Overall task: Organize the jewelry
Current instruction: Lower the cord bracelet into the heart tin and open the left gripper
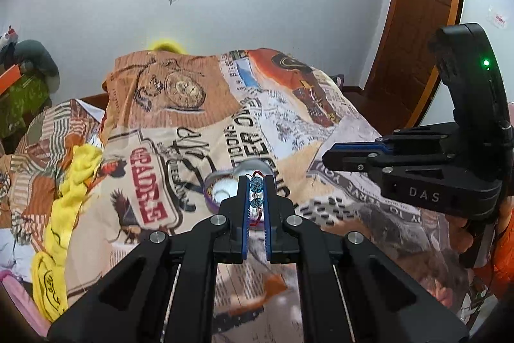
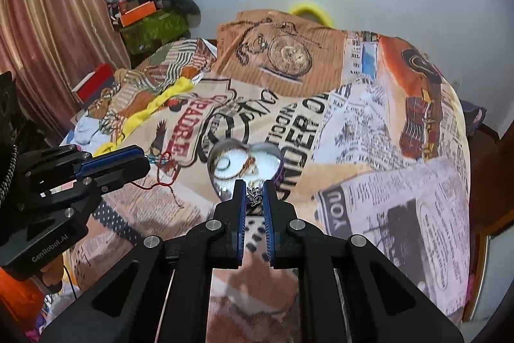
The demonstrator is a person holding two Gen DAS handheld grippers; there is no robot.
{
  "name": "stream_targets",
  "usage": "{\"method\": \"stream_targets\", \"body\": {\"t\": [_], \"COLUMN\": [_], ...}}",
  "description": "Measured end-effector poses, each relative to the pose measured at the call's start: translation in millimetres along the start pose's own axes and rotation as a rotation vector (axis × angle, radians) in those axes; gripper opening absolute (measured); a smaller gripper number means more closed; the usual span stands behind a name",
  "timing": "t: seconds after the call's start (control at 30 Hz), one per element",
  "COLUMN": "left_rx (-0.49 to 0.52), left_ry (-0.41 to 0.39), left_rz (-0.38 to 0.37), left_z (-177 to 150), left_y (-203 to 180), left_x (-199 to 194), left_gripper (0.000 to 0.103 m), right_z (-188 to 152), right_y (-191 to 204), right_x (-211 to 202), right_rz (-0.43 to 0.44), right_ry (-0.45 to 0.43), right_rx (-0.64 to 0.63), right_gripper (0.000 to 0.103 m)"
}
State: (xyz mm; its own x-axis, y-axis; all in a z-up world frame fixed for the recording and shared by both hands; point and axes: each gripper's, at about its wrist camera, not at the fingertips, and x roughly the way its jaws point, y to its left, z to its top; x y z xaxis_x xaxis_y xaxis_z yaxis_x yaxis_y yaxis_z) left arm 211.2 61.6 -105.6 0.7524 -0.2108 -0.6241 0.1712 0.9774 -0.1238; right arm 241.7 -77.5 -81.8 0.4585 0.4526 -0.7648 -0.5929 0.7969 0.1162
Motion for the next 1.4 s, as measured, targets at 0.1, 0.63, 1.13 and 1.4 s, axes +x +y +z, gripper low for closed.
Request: {"method": "stream_targets", "body": {"t": [0.1,0.63,1.13,1.4], "left_rx": [0.004,-0.06,-0.057,-0.03], "left_ry": [-0.011,0.071,0.17,0.176], "left_rz": [0.001,-0.022,-0.023,-0.017], "left_z": [8,15,-2,-3], "left_y": [1,29,31,23], "left_x": [6,79,122,108], "left_gripper": [0.006,0.006,0.006,0.007], "right_z": [7,24,26,25], "right_y": [-1,-12,-26,-32], "right_x": [3,58,105,107], "right_rz": [0.004,0.054,0.085,0.143], "right_ry": [-0.009,0.06,0.179,0.247], "right_rx": [-0.004,0.019,0.072,0.145], "right_gripper": [0.009,0.009,0.01,0.01]}}
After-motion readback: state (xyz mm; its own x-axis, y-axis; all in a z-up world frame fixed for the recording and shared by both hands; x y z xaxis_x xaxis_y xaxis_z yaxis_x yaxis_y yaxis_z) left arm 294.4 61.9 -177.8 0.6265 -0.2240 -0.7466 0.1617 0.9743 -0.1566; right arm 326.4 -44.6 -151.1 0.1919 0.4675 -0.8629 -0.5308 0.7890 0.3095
